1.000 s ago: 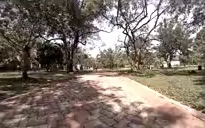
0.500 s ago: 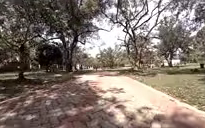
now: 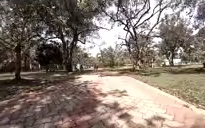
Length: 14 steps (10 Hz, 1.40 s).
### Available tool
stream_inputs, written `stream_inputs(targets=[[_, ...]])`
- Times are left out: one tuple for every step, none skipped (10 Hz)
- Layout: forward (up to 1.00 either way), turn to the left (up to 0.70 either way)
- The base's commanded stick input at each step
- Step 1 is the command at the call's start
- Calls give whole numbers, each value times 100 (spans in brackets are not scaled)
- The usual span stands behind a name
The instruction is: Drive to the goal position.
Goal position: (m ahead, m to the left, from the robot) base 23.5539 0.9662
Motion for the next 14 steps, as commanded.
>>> stream_inputs(targets=[[70, 0], [70, 0], [70, 0], [70, 0], [70, 0], [70, 0], [70, 0], [70, 0], [70, 0], [70, 0], [70, 0], [70, 0], [70, 0], [70, 0]])
